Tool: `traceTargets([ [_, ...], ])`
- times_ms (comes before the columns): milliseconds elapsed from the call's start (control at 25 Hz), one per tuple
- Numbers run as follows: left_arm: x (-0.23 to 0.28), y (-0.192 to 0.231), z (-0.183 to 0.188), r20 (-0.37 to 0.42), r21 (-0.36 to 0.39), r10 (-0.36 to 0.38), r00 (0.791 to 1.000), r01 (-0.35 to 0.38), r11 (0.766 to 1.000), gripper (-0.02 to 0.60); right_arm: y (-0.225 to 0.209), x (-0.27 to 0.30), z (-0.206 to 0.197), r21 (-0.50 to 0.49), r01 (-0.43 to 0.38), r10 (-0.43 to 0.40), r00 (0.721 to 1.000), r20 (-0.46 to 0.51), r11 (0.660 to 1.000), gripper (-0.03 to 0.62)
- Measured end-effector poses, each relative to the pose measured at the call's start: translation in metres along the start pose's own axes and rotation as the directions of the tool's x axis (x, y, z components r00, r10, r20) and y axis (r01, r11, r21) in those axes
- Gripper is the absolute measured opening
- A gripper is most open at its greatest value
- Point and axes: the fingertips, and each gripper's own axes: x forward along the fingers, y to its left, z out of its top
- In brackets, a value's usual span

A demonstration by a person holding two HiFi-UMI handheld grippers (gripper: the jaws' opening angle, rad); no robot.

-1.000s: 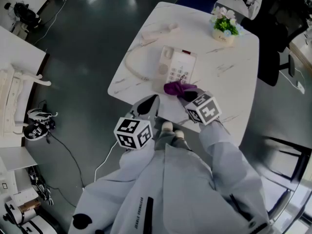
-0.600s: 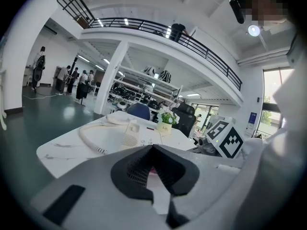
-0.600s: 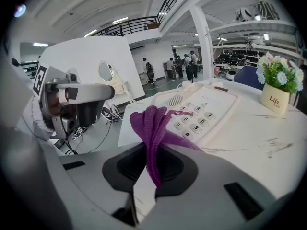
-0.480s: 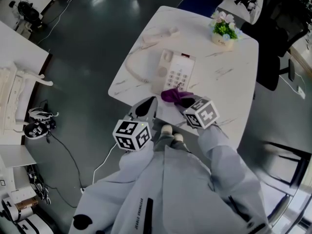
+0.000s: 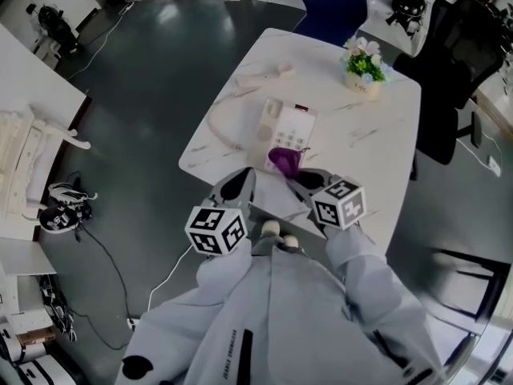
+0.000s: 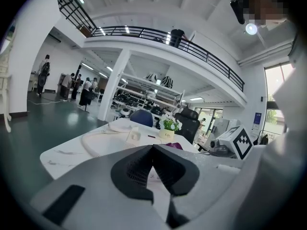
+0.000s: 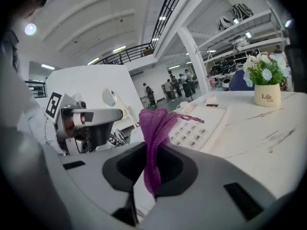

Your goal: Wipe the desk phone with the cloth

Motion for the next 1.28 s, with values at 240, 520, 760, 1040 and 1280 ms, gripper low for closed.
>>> traceTargets([
  [240,0.009,-0.003,0.009,0.014,0.011,-0.009,1.0,0.009,1.0,-0.003,-0.006,-0.016,0.029,0.032,0.029,-0.033,0.988,0.149,0.999,0.04],
  [520,0.019,0.008,0.015,0.009,0.015,-0.024,1.0,0.024,1.0,-0.003,-0.021,-0.019,0.054,0.05,0.089,-0.097,0.971,0.218,0.995,0.04],
  [760,0.034,0.025,0.024,-0.015,0.015,-0.071,0.997,0.071,0.997,-0.002,-0.035,-0.013,0.078,0.07,0.161,-0.174,0.95,0.261,0.984,0.038],
  [1040,0.062,0.045,0.038,-0.056,0.019,-0.153,0.987,0.154,0.988,-0.003,-0.06,-0.002,0.109,0.054,0.287,-0.291,0.918,0.27,0.956,0.04],
  [1280,0.086,0.062,0.044,-0.081,0.014,-0.2,0.976,0.202,0.979,-0.003,-0.084,0.01,0.132,0.025,0.378,-0.37,0.887,0.277,0.926,0.04],
])
